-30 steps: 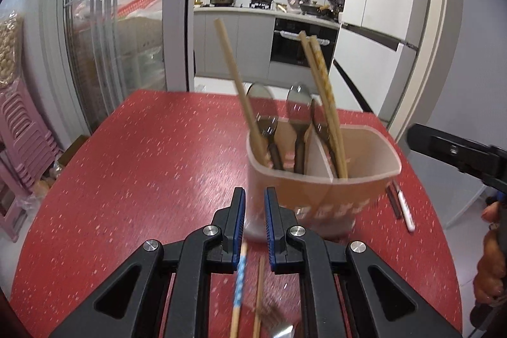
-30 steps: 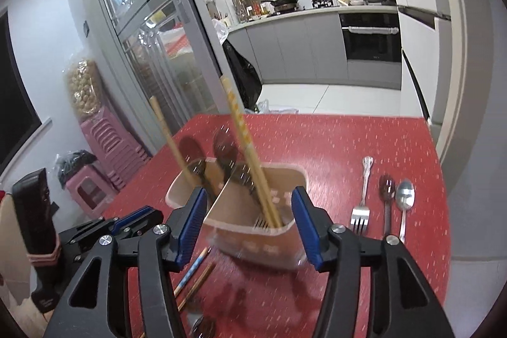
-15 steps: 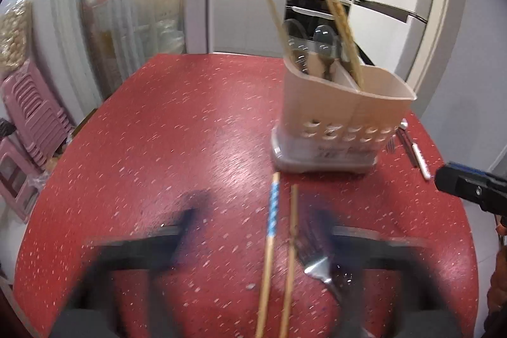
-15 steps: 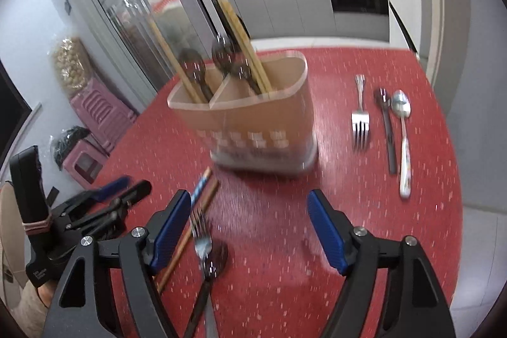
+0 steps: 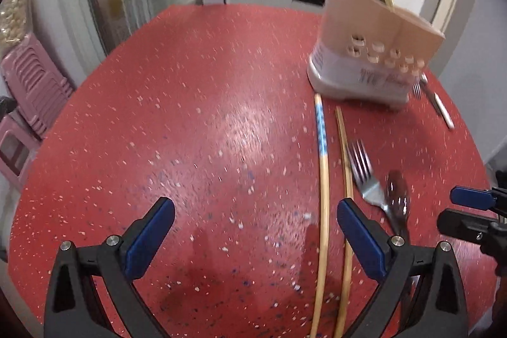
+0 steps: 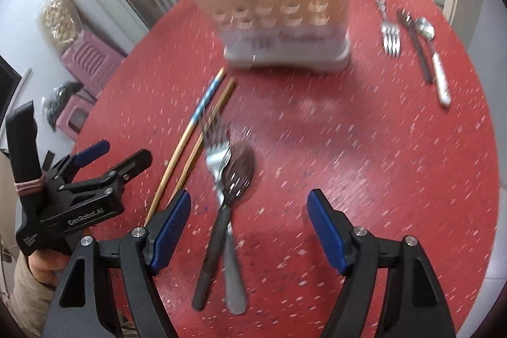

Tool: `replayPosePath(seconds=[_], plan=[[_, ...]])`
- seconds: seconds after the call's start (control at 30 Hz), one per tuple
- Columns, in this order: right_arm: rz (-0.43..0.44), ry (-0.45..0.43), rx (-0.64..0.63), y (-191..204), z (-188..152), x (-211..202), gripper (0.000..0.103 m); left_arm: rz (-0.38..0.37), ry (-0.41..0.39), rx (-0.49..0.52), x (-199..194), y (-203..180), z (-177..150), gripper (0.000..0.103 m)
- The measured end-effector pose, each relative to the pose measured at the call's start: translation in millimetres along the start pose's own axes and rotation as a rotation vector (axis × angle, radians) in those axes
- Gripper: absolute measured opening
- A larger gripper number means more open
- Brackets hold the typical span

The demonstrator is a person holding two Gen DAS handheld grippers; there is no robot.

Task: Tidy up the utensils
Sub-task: 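Withdraw both open tools toward the remaining utensils on the table, then grasp a dark spoon handle with the right tool while the left tool grasps a blue patterned chopstick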

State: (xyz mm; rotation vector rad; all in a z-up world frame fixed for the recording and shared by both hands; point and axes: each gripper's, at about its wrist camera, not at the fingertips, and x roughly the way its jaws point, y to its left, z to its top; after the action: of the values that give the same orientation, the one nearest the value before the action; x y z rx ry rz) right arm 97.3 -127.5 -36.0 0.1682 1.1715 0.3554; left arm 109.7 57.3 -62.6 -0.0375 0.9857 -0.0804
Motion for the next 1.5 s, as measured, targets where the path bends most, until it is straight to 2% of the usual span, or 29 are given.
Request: replayPosePath(seconds=[0.13, 0.3, 0.57, 0.67, 0.73, 1.03, 1.4, 1.5], plan=[[-0.026, 0.035, 0.027, 5, -4, 12, 0.075, -0.019, 0.028, 0.031, 10, -1, -3, 0.103], [-0.052, 0.073, 0.056, 11, -5, 24, 0.058, -0.036, 0.045, 0.055, 19, -3, 4, 0.103], [-0.120, 0.084, 0.020, 31, -3, 36, 0.042, -0.046, 0.074, 0.092, 33, -5, 15, 0.103], [-0.168, 0.078, -0.012, 38, -2, 40, 0.027, -0.048, 0.081, 0.106, 37, -9, 20, 0.103], [-0.158, 0.075, -0.011, 38, -2, 40, 0.013, -0.047, 0.087, 0.113, 41, -11, 22, 0.103], [-0.075, 0.063, 0.028, 21, -8, 35, 0.012, -0.037, 0.101, 0.161, 47, -24, 29, 0.103], [-0.013, 0.057, 0.063, -7, -14, 21, 0.012, -0.070, 0.161, 0.230, 59, -41, 59, 0.103], [0.002, 0.048, 0.067, -11, -9, 21, 0.012, -0.078, 0.184, 0.253, 59, -48, 66, 0.096]])
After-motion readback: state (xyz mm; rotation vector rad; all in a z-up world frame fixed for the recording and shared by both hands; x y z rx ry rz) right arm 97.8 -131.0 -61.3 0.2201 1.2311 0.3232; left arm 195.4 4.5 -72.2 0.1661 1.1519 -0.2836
